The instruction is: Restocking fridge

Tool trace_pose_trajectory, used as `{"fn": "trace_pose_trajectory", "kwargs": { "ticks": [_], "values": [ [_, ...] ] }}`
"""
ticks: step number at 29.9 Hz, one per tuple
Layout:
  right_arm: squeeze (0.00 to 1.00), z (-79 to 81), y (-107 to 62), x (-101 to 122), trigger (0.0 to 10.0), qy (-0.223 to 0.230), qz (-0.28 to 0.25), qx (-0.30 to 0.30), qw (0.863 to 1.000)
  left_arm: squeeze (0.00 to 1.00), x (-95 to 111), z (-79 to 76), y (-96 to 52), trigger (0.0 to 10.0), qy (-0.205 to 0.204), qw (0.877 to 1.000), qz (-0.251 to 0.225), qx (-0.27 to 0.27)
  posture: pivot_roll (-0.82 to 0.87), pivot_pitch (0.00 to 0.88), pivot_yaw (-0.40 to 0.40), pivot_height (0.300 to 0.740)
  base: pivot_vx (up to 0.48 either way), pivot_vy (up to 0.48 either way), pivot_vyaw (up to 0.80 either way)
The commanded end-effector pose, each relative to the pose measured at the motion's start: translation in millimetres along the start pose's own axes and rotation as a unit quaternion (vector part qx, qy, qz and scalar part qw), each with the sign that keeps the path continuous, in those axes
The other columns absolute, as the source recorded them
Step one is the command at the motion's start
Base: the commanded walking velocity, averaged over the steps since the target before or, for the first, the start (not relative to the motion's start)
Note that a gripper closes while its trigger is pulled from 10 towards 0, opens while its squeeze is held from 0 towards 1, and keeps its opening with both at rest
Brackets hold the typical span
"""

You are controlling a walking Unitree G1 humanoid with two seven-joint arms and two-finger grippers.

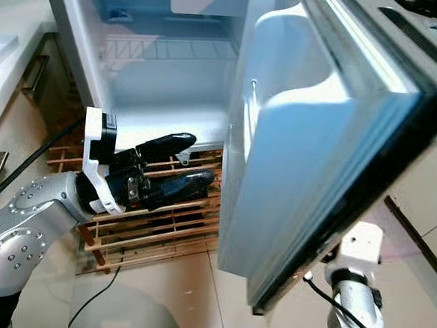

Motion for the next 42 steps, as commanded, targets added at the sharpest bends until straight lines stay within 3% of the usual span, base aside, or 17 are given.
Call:
{"fn": "trace_pose_trajectory", "kwargs": {
  "ticks": [1, 2, 3, 5, 6, 8, 12, 15, 22, 25, 33, 35, 37, 38, 40, 42],
  "values": [
    [0.00, -15.8, -2.8, 8, 10.0, 0.001, -0.021, -0.037, 0.999, 0.00, 0, 9.5, -4.1, 10.0, 0.005, 1.000, 0.003, 0.027, -0.02, 0.016, -0.032, 0.740, 0.000, 0.000, 0.00],
    [0.00, -24.5, -5.9, 6, 10.0, 0.004, -0.021, -0.056, 0.998, 0.00, -1, 15.5, -5.5, 10.0, 0.009, 0.999, 0.005, 0.044, -0.02, 0.016, -0.031, 0.740, 0.000, 0.000, 0.00],
    [0.00, -40.6, -12.0, 2, 10.0, 0.012, -0.019, -0.087, 0.996, 0.00, -5, 34.2, -8.2, 10.0, 0.028, 0.995, 0.010, 0.099, -0.03, 0.015, -0.026, 0.740, 0.000, 0.000, 0.00],
    [0.00, -44.0, -13.5, 1, 10.0, 0.013, -0.018, -0.092, 0.995, 0.00, -5, 39.9, -8.9, 10.0, 0.033, 0.993, 0.011, 0.115, -0.03, 0.015, -0.026, 0.740, 0.000, 0.000, 0.00],
    [0.00, -47.1, -16.0, -3, 10.0, 0.008, -0.010, -0.092, 0.996, 0.00, -8, 56.3, -9.5, 10.0, 0.049, 0.986, 0.018, 0.161, -0.03, 0.014, -0.024, 0.740, 0.000, 0.000, 0.00],
    [0.00, -47.6, -16.6, -4, 10.0, 0.007, -0.008, -0.092, 0.996, 0.00, -8, 60.1, -9.5, 10.0, 0.053, 0.984, 0.020, 0.171, -0.03, 0.014, -0.024, 0.740, 0.000, 0.000, 0.00],
    [0.00, -45.8, -19.0, -9, 10.0, 0.005, -0.001, -0.085, 0.996, 0.00, -4, 82.6, -10.9, 10.0, 0.070, 0.969, 0.012, 0.236, -0.04, 0.003, -0.027, 0.740, 0.000, 0.000, 0.00],
    [0.00, -45.4, -17.8, -16, 10.0, 0.005, 0.009, -0.083, 0.996, 0.00, -2, 88.6, -13.1, 10.0, 0.076, 0.964, 0.011, 0.255, -0.04, 0.000, -0.028, 0.740, 0.000, 0.000, 0.00],
    [0.00, -41.4, -15.1, -38, 10.0, -0.004, 0.049, -0.067, 0.997, 0.00, -3, 86.8, -10.3, 10.0, 0.090, 0.963, 0.014, 0.255, -0.03, 0.000, -0.034, 0.740, 0.000, 0.000, 0.00],
    [0.00, -40.4, -12.5, -56, 10.0, -0.011, 0.071, -0.063, 0.995, 0.00, -3, 78.2, 1.0, 10.0, 0.115, 0.966, 0.024, 0.232, -0.03, 0.000, -0.036, 0.740, 0.000, 0.000, 0.00],
    [0.00, -43.2, -8.6, -71, 10.0, -0.014, 0.086, -0.063, 0.994, 0.00, -11, 59.2, 19.6, 10.0, 0.141, 0.974, 0.066, 0.164, -0.03, 0.000, -0.039, 0.740, 0.000, 0.000, 0.00],
    [0.00, -42.1, -6.2, -71, 10.0, -0.010, 0.078, -0.055, 0.995, 0.00, -6, 41.5, 31.9, 10.0, 0.110, 0.987, 0.042, 0.109, -0.04, 0.000, -0.037, 0.740, 0.000, 0.000, 0.00],
    [0.00, -42.7, -4.1, -70, 10.0, -0.006, 0.067, -0.053, 0.996, 0.00, 12, 14.7, 41.7, 10.0, 0.068, 0.997, -0.012, 0.032, -0.04, 0.000, -0.037, 0.740, 0.000, 0.000, 0.00],
    [0.00, -42.7, -4.1, -70, 10.0, -0.006, 0.067, -0.053, 0.996, 0.00, 12, 14.7, 41.7, 10.0, 0.068, 0.997, -0.012, 0.032, -0.04, 0.000, -0.037, 0.740, 0.000, 0.000, 0.00],
    [0.00, -42.4, -1.3, -66, 10.0, 0.003, 0.050, -0.048, 0.998, 0.00, 27, -14.5, 42.5, 10.0, 0.029, 0.997, -0.057, -0.052, -0.04, 0.000, -0.036, 0.740, 0.000, 0.000, 0.00],
    [0.00, -33.3, 4.6, -51, 10.0, 0.025, 0.010, -0.011, 1.000, 0.00, 31, -23.6, 39.7, 10.0, 0.011, 0.994, -0.069, -0.080, -0.04, 0.000, -0.033, 0.740, 0.000, 0.000, 0.00]
  ]
}}
Point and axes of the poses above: a point about 5 cm out from each wrist's last joint towards the gripper, its own y axis pointing out of the wrist towards the gripper, its own x axis along the axis of the wrist's last joint, z = x × y, the point moved 5 cm from there along y, pointing out of the wrist towards the gripper, and after that the axes turned 2 degrees about y, right-handed, at the moved point
